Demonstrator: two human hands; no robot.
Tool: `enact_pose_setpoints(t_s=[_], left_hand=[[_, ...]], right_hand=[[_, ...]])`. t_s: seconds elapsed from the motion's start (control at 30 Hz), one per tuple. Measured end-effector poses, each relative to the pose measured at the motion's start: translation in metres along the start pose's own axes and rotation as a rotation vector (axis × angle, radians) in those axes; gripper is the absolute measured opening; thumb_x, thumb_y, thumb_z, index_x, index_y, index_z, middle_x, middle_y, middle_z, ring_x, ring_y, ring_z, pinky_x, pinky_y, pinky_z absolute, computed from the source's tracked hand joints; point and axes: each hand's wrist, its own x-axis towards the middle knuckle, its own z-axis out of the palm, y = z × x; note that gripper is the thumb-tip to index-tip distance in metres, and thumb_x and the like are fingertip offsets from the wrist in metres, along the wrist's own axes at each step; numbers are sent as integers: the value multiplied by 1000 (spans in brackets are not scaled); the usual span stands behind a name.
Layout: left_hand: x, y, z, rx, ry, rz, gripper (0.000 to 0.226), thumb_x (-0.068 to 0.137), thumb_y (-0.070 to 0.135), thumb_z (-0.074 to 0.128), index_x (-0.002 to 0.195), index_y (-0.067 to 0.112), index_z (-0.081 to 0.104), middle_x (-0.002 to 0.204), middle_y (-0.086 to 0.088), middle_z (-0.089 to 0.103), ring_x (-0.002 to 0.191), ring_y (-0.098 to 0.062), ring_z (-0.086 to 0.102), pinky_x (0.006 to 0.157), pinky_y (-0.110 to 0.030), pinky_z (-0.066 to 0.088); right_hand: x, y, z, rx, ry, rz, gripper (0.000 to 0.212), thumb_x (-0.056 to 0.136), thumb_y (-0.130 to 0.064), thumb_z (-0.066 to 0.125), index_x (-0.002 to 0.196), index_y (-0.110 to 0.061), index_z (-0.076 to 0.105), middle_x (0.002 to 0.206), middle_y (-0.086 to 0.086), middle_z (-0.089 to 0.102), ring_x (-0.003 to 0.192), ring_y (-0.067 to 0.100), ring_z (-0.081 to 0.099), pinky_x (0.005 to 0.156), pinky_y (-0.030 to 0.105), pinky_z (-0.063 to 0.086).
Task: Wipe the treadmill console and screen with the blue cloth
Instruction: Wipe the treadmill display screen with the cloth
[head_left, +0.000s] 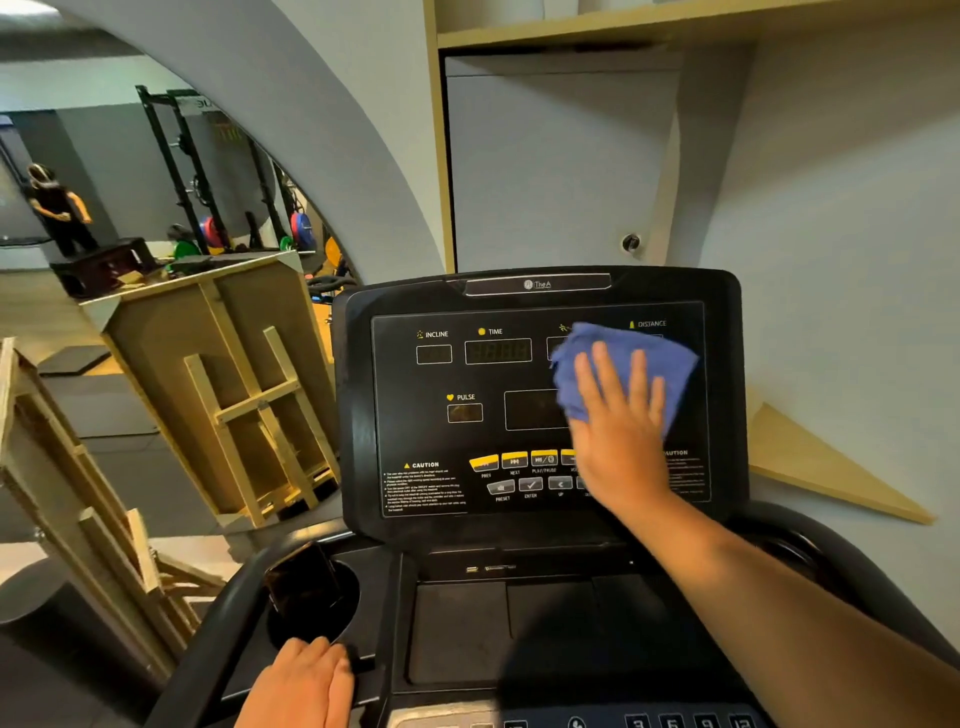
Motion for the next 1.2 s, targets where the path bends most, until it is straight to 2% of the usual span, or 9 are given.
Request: enact_pose_setpoints(t_s=[0.1, 0.2, 0.33, 0.47, 0.6, 0.83, 0.97, 1.07, 1.2], left_hand=[[2, 1, 0, -10, -75, 49, 33, 85, 53, 11, 91, 44, 43, 85, 14, 43, 87, -7, 49, 82, -25, 44], [2, -5, 3, -31, -41, 64, 48, 84, 53, 4, 99, 45, 49, 90, 14, 46, 98, -6, 53, 87, -26, 43], [1, -6, 0, 69, -204, -30, 34, 87, 44, 33, 75, 41, 64, 66, 15, 53, 65, -3, 54, 60, -22, 48], [-4, -9, 5, 71, -157, -25, 31, 86, 45, 35, 70, 42, 60, 60, 14, 49, 60, -4, 52, 58, -21, 45], [-1, -2, -6, 49, -121, -3, 29, 82, 43, 40, 64, 41, 62, 56, 15, 51, 54, -2, 51, 51, -18, 45], [-12, 10, -18, -90, 36, -4, 52, 88, 53, 10, 92, 41, 60, 86, 16, 59, 83, -2, 49, 77, -21, 45], [-10, 22, -36, -98, 4, -47, 20, 99, 48, 25, 99, 46, 45, 102, 16, 60, 94, -2, 48, 81, -19, 39], [-10, 22, -35, -98, 12, -74, 40, 93, 51, 16, 98, 45, 56, 94, 16, 61, 89, -3, 50, 79, -20, 43], [-17, 21, -26, -110, 118, -21, 38, 91, 42, 28, 74, 34, 61, 66, 13, 47, 66, -9, 44, 55, -29, 46]], right_hand=[[22, -17, 0, -52, -36, -235, 65, 98, -44, 30, 158, -23, 21, 167, 1, 16, 153, 36, 1, 121, 59, 10], [48, -3, -11, -83, -30, -293, 64, 97, -43, 30, 158, -24, 24, 167, -1, 16, 154, 31, 5, 122, 54, 10], [44, 51, -23, -10, 27, -16, 64, 99, -39, 36, 158, -24, 20, 167, 2, 14, 154, 32, 5, 122, 56, 11], [-18, 76, -9, 5, 17, 197, 63, 100, -39, 21, 159, -21, 15, 168, 5, 9, 154, 32, 0, 121, 60, 14], [-90, 50, 10, 3, -96, 100, 64, 98, -41, 24, 158, -18, 19, 166, 9, 14, 152, 39, 6, 117, 64, 21], [-81, 22, 16, -116, -184, -227, 72, 95, -43, 40, 159, -27, 12, 167, 0, 9, 154, 35, 1, 121, 55, 10], [-85, 40, 8, -77, -130, 34, 78, 94, -34, 61, 159, -22, 18, 167, 7, 16, 153, 37, 5, 120, 58, 19], [-116, 44, 16, -100, -93, 115, 69, 97, -35, 49, 157, -15, 21, 165, 13, 20, 150, 43, 13, 115, 62, 29], [-137, 24, 21, -161, -194, -76, 70, 92, -39, 33, 158, -17, 20, 166, 10, 17, 151, 45, 10, 114, 59, 29]])
